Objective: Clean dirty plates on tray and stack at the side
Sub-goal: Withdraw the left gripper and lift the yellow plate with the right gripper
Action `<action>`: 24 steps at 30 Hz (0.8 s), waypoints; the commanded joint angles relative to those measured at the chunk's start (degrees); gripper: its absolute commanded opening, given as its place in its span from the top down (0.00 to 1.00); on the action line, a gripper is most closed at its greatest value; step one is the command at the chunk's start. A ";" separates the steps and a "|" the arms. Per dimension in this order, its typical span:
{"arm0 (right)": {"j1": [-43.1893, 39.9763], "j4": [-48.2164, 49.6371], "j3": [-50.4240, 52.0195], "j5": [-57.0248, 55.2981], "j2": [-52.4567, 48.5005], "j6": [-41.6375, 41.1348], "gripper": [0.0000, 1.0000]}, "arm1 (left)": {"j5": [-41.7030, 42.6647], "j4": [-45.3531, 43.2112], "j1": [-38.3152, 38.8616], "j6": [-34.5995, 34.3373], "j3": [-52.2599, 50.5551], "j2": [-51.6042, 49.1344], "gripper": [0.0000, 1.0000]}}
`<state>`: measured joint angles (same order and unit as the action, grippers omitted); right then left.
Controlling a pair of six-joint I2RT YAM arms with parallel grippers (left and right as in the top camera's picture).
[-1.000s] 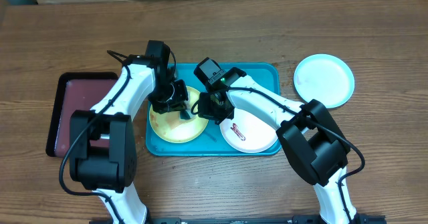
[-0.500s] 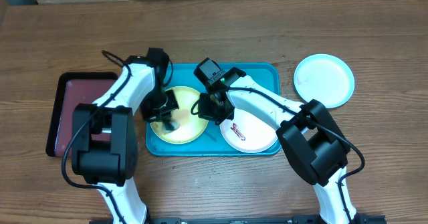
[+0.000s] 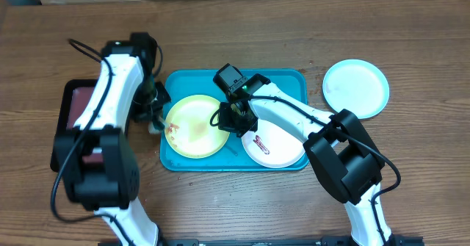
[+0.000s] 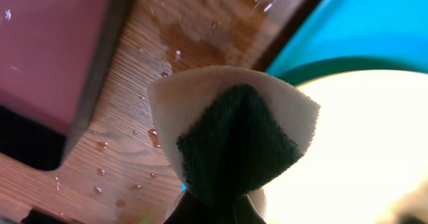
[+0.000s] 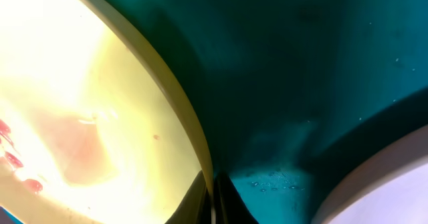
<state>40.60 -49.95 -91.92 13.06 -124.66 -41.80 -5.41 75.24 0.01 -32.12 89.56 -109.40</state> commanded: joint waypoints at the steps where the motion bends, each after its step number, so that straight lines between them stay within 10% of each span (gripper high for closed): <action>1: -0.17 1.14 -0.50 -0.46 1.36 4.42 0.96 | 0.20 0.09 -0.04 -1.70 2.40 9.20 0.96; 11: -0.15 -2.78 -7.87 -4.79 4.74 13.84 0.96 | 0.17 0.07 -4.17 -3.13 2.40 21.09 0.96; 24: 1.27 -18.18 -20.02 -41.13 10.08 22.67 0.96 | 0.61 -1.38 -4.81 -1.49 0.15 21.03 0.96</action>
<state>40.77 -67.26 -110.63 -15.77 -117.01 -23.16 -5.15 74.50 -4.23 -34.37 89.97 -88.29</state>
